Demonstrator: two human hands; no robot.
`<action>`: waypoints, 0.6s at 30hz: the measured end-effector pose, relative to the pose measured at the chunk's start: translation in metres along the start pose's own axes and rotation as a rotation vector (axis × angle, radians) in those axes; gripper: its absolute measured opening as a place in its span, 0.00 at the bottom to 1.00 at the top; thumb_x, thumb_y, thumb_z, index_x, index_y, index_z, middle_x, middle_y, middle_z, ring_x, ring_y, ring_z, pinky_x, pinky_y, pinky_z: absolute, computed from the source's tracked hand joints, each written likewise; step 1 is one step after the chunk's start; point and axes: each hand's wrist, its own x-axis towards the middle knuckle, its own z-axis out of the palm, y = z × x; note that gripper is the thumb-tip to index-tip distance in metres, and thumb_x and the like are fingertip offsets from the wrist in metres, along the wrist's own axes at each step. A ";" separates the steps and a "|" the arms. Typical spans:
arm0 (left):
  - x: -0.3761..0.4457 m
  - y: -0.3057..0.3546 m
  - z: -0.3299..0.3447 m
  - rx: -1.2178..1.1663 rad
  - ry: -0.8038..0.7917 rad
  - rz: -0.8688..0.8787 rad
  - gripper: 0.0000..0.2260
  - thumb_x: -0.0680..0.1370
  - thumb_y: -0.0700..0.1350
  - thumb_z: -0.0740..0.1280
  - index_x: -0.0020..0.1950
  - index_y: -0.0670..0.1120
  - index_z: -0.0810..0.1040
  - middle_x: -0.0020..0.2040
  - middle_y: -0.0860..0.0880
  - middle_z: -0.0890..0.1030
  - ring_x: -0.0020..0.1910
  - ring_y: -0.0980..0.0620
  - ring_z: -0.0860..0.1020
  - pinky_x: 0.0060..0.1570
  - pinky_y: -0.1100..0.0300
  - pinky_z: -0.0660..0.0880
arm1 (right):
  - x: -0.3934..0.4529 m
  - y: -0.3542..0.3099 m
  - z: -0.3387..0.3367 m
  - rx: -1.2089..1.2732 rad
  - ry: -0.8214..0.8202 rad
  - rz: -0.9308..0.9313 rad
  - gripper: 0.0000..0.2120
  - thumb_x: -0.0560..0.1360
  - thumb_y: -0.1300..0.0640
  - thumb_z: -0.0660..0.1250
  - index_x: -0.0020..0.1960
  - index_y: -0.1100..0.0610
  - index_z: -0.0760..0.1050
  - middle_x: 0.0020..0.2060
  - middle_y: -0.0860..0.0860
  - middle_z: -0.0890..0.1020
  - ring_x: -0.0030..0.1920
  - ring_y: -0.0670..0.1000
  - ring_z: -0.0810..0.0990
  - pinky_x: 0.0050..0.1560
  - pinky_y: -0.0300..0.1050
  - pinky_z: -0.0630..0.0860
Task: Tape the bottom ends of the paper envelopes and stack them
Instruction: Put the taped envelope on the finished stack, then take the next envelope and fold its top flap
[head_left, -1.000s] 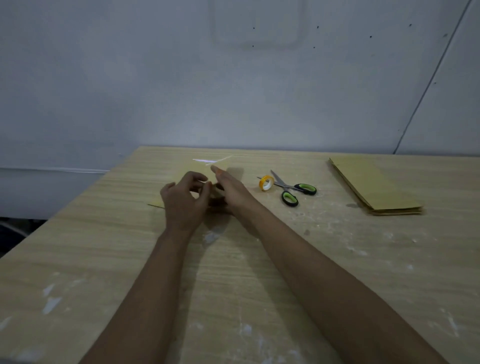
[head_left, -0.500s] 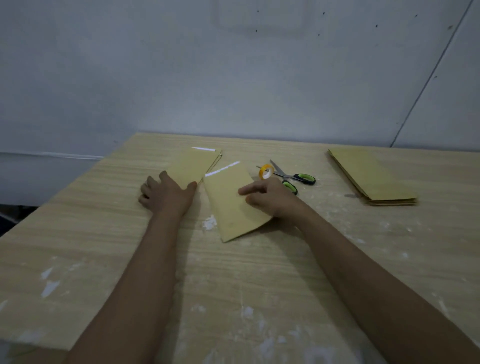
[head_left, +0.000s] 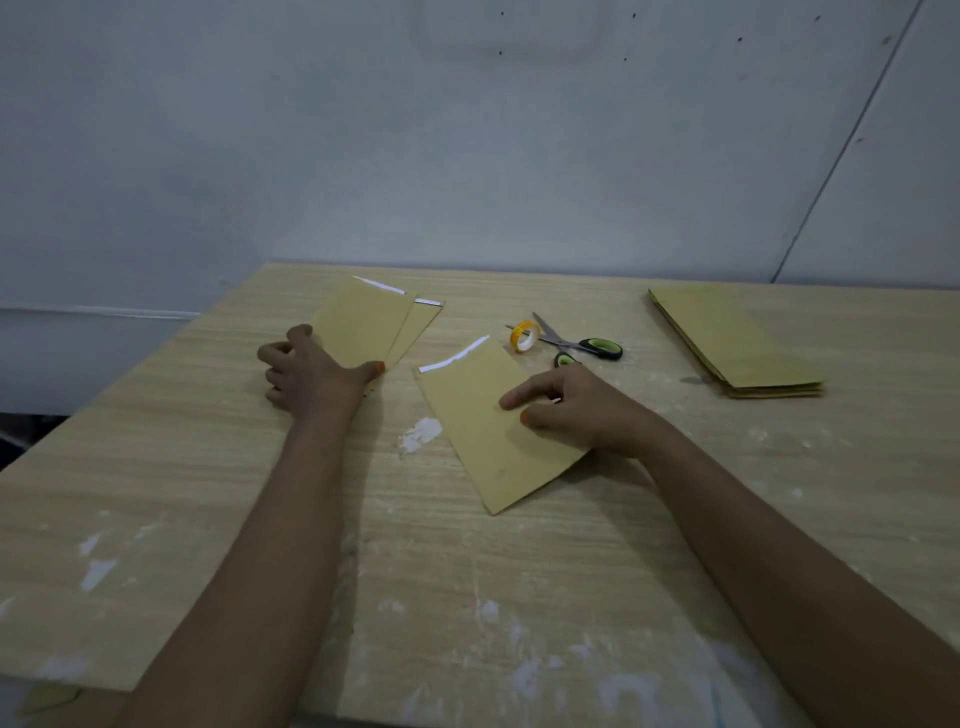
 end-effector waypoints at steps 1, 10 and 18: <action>-0.001 0.000 0.000 -0.002 0.001 0.004 0.43 0.64 0.52 0.82 0.73 0.47 0.64 0.72 0.41 0.60 0.66 0.36 0.68 0.66 0.44 0.62 | 0.000 0.001 -0.001 0.001 0.000 0.001 0.14 0.74 0.64 0.66 0.52 0.49 0.84 0.50 0.53 0.82 0.35 0.37 0.78 0.34 0.30 0.72; -0.040 0.030 0.005 -0.301 0.012 0.372 0.22 0.75 0.53 0.73 0.64 0.45 0.75 0.65 0.43 0.71 0.58 0.42 0.76 0.59 0.50 0.72 | -0.005 0.009 -0.017 0.235 -0.103 -0.070 0.21 0.76 0.70 0.66 0.65 0.54 0.77 0.55 0.57 0.82 0.50 0.49 0.82 0.49 0.43 0.79; -0.068 0.046 0.017 -0.670 -0.470 0.082 0.10 0.75 0.52 0.72 0.45 0.46 0.82 0.44 0.44 0.84 0.42 0.47 0.80 0.47 0.49 0.78 | -0.014 0.011 -0.021 0.392 -0.138 -0.072 0.34 0.74 0.73 0.68 0.73 0.47 0.70 0.53 0.61 0.81 0.48 0.51 0.82 0.44 0.42 0.80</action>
